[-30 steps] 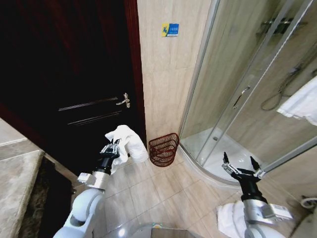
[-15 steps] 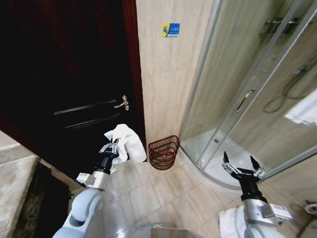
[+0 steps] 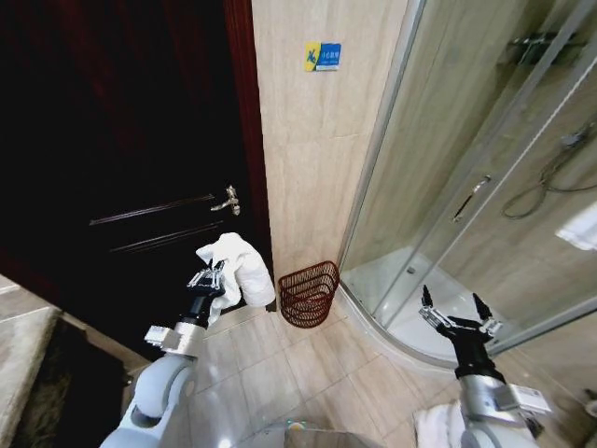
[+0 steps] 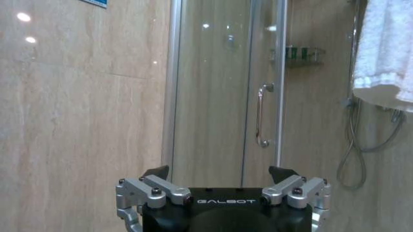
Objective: Discard the used towel into the hamper.
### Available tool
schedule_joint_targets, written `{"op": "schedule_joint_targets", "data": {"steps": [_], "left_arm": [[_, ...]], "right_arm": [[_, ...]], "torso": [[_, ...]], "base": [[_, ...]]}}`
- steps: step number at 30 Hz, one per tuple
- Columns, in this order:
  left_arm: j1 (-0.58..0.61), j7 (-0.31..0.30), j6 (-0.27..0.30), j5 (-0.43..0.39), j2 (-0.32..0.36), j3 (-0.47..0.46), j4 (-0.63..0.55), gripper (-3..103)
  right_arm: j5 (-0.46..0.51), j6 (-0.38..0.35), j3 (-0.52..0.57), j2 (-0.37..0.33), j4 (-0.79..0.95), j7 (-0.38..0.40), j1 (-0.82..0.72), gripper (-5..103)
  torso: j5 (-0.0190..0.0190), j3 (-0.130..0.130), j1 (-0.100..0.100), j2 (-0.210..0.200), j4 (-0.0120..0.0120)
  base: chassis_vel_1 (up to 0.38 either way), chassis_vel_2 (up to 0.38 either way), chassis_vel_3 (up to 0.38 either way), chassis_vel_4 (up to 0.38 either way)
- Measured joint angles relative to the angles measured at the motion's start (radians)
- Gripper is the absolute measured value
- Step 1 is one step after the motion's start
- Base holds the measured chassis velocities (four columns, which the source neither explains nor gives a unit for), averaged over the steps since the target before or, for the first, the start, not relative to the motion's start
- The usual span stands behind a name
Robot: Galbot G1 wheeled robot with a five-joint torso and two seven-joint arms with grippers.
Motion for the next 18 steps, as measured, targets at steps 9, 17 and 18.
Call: {"op": "schedule_joint_targets", "data": {"steps": [9,17,18], "left_arm": [[-0.001,0.001,0.002,0.002,-0.002,0.002,0.001,7],[-0.002,0.0,-0.023,0.017,-0.006,-0.003,0.007,7],[0.0,0.0,-0.025,0.018,-0.005,-0.004,0.009,7]], "right_arm": [[0.006,-0.002,0.004,0.0,-0.002,0.004,0.0,100],[-0.014,-0.009,0.003,0.0,-0.003,-0.04,-0.001,100],[-0.019,-0.009,-0.001,0.0,-0.003,-0.045,-0.002,100]], "torso": [[-0.0001,0.0,0.0,0.0,0.0],[-0.0001,0.0,0.001,0.0,-0.0001],[-0.0003,0.0,0.001,0.0,0.0]], "base": [[-0.077,0.094,0.075,-0.079],[-0.077,0.061,0.072,-0.079],[-0.064,0.03,0.024,-0.056]]}}
